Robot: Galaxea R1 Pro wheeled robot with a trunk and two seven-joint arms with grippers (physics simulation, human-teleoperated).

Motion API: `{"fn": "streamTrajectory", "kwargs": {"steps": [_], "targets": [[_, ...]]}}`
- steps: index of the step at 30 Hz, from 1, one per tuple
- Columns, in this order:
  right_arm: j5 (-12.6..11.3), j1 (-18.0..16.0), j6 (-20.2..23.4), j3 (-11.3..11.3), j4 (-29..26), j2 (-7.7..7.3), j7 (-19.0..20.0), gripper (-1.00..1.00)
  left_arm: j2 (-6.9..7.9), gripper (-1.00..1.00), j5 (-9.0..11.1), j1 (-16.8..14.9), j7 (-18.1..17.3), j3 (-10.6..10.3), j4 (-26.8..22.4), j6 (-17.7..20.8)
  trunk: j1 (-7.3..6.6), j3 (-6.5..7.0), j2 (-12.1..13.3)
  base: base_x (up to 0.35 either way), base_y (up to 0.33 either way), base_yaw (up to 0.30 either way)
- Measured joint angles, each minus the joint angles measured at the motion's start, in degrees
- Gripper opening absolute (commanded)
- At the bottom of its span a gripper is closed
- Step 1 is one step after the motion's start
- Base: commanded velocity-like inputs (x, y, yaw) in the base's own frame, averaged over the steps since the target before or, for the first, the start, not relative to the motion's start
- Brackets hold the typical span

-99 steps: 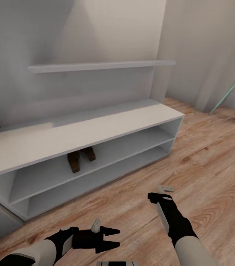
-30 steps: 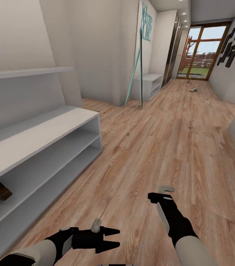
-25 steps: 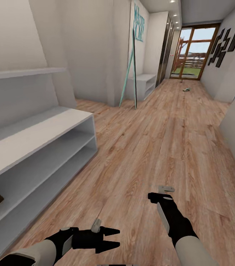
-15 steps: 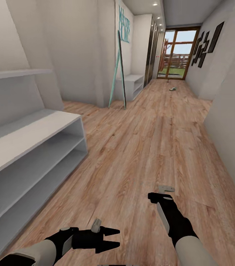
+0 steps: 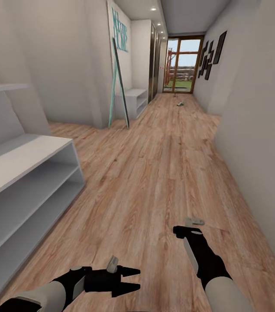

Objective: Pick up the two gym shoes and the two sandals from the corridor floor and place them onto the hallstand (shoe rack) in the corridor, making sure they are on the rack and not on the floor. Arrange them so the two gym shoes are next to each other and the two sandals are next to each other.

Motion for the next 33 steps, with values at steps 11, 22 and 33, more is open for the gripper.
{"fn": "streamTrajectory", "kwargs": {"steps": [11, 22, 33], "targets": [[0.0, 0.0, 0.0, 0.0, 0.0, 0.00, 0.0, 1.00, 0.00, 1.00, 0.1, 0.0, 0.0, 0.0, 0.0, 0.0, 0.00, 0.34, 0.0, 0.000, 0.000, -0.287], [0.0, 0.0, 0.0, 0.0, 0.0, 0.00, 0.0, 1.00, 0.00, 1.00, 0.1, 0.0, 0.0, 0.0, 0.0, 0.0, 0.00, 0.62, 0.0, 0.000, 0.000, -0.287], [0.0, 0.0, 0.0, 0.0, 0.0, -0.05, 0.0, 1.00, 0.00, 1.00, 0.1, 0.0, 0.0, 0.0, 0.0, 0.0, 0.00, 0.63, 0.0, 0.000, 0.000, -0.231]]}}
